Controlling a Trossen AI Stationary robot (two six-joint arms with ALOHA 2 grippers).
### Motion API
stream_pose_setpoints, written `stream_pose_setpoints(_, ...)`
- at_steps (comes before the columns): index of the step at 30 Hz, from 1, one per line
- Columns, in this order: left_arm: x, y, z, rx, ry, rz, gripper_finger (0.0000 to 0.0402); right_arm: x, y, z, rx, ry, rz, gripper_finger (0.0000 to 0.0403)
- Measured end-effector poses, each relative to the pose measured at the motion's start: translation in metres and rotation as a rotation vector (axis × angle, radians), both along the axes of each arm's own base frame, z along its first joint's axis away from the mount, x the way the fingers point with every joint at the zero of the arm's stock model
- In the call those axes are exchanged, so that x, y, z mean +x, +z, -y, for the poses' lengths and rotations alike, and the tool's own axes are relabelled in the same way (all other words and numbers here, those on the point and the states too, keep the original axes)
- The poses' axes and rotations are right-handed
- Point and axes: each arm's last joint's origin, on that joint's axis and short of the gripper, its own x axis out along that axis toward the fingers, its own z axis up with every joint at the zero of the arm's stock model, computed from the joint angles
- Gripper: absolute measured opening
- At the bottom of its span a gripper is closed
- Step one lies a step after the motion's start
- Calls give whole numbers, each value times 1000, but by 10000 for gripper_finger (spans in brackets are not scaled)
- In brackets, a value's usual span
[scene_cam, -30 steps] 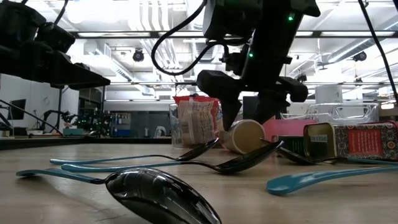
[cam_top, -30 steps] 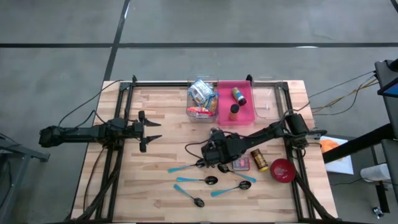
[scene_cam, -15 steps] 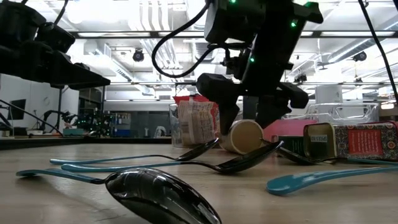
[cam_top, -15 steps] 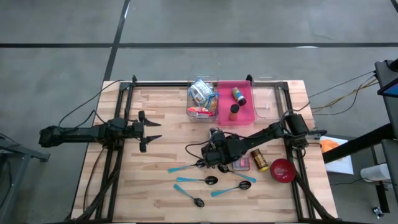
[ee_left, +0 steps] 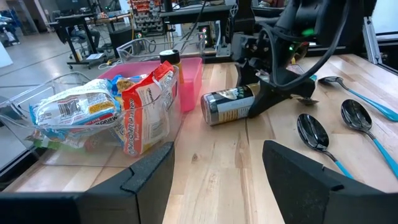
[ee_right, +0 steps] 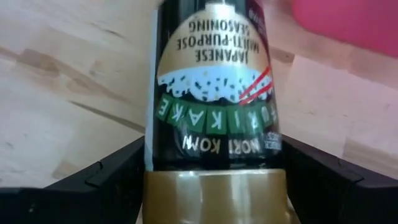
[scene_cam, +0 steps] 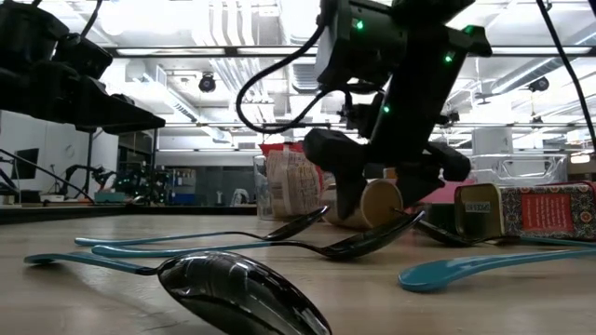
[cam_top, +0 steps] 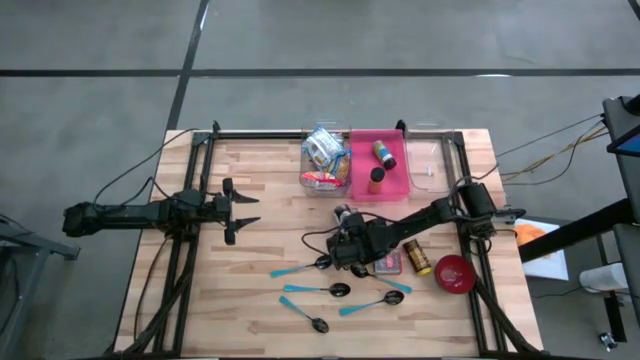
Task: Pick & Place Food Item
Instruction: Put the gold spice bottle into the pink bin
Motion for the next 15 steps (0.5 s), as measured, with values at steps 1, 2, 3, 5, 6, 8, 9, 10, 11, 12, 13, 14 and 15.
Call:
stream_pose_setpoints(1, 0, 0, 0, 0, 0, 0, 244, 0, -1, 0, 4, -1, -2, 320)
stream_pose_setpoints(2, 0, 0, 0, -1, 0, 0, 244, -1, -1, 0, 7, -1, -3, 319)
stream_pose_setpoints(3, 0, 0, 0, -2, 1, 0, 244, -1, -1, 0, 11, -2, -3, 316)
stream_pose_setpoints(5, 0, 0, 0, -2, 1, 0, 244, 0, -1, 0, 13, -2, 0, 302)
stream_pose_setpoints(6, 0, 0, 0, -2, 0, 0, 244, 0, -1, 0, 14, -2, 2, 293)
stream_pose_setpoints(8, 0, 0, 0, -2, 1, 0, 244, 1, -1, 1, 15, -3, 6, 274)
stream_pose_setpoints(9, 0, 0, 0, -2, 0, 0, 244, 1, -1, 1, 15, -2, 6, 271)
stream_pose_setpoints(10, 0, 0, 0, -2, 1, 1, 244, 1, -1, 1, 15, -2, 7, 271)
stream_pose_setpoints(11, 0, 0, 0, -2, 1, 0, 244, 1, -1, 1, 15, -2, 6, 271)
stream_pose_setpoints(12, 0, 0, 0, -2, 0, 1, 244, 1, -1, 1, 15, -2, 6, 271)
stream_pose_setpoints(13, 0, 0, 0, -2, 1, 0, 244, 1, -1, 1, 17, -3, 7, 271)
stream_pose_setpoints(14, 0, 0, 0, -2, 1, 0, 244, 0, -1, 1, 18, -4, 7, 271)
stream_pose_setpoints(15, 0, 0, 0, -2, 1, 1, 244, 0, -1, 1, 18, -5, 6, 273)
